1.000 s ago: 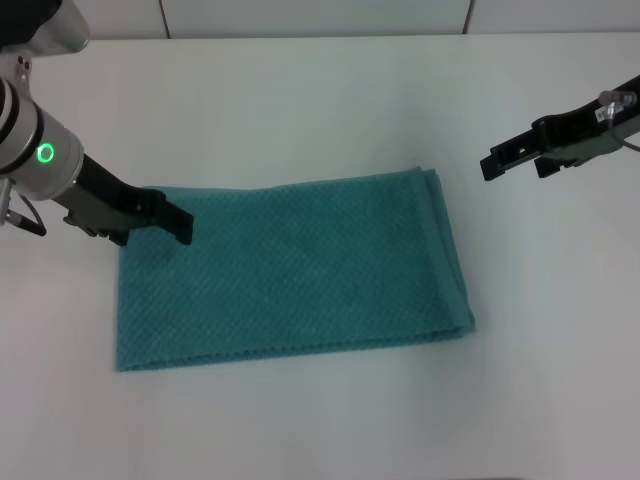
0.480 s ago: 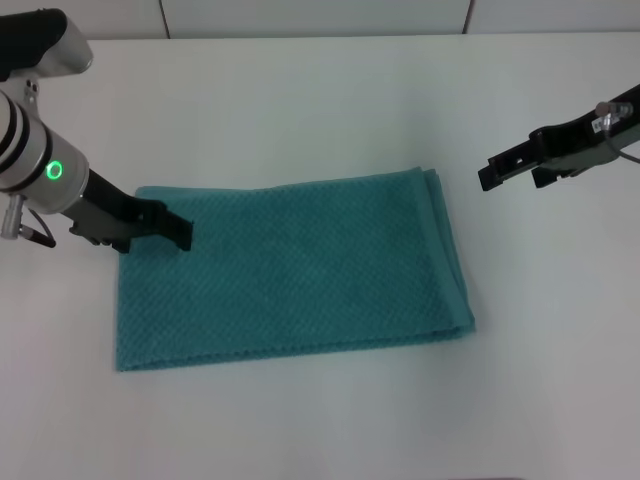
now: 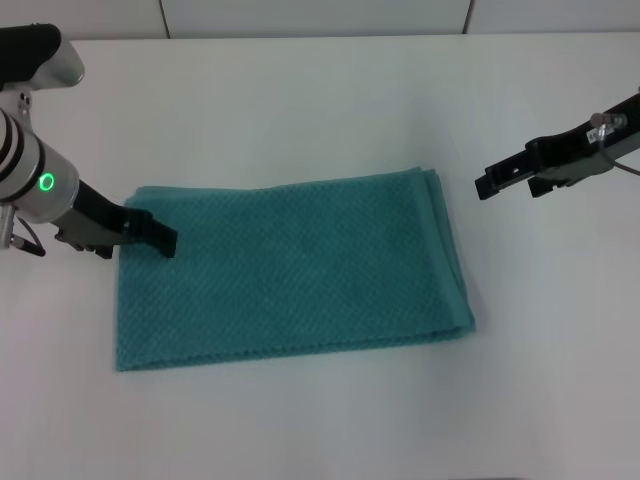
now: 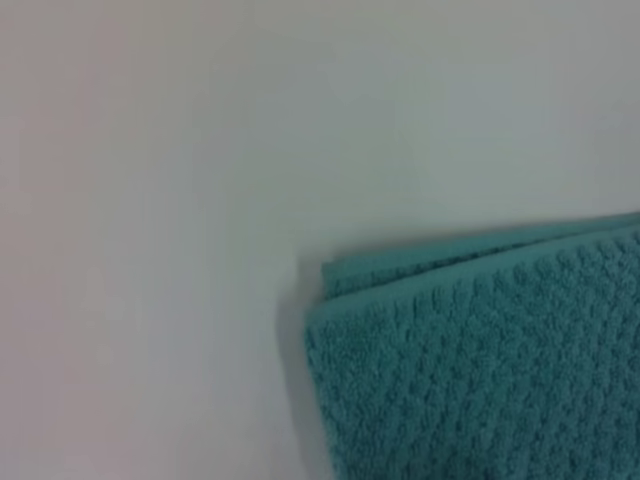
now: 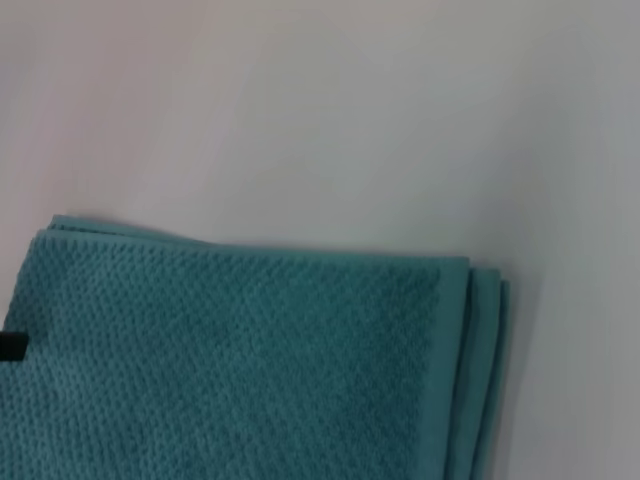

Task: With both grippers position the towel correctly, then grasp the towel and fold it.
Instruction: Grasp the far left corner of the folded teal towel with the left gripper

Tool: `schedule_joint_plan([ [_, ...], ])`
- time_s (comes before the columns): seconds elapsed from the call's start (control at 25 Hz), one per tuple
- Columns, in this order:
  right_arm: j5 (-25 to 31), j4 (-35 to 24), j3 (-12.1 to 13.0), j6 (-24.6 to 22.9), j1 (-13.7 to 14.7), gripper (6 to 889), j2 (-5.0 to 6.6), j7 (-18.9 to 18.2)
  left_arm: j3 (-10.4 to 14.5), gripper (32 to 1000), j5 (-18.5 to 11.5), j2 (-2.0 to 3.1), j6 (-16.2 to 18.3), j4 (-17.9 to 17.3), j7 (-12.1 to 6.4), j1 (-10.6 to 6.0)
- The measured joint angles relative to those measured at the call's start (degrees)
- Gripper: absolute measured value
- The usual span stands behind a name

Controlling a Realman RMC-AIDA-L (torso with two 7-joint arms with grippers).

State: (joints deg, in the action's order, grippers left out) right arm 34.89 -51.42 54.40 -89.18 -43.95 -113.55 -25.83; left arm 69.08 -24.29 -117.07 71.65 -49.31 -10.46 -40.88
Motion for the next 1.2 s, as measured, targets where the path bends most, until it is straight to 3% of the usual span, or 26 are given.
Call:
schedule_joint_plan([
  [0.44,0.42,1.28,0.0,0.79,-0.09,882,0.0,-0.07,0.27,767,0.04,0.0,-2.53,4.21,-0.72,0.02],
  [1.2,0.62,1.49,-0.72,0.85,-0.09,882,0.0,-0.19,0.27,757,0.12,-0.08,-2.66,4.25,-1.16,-0.03],
])
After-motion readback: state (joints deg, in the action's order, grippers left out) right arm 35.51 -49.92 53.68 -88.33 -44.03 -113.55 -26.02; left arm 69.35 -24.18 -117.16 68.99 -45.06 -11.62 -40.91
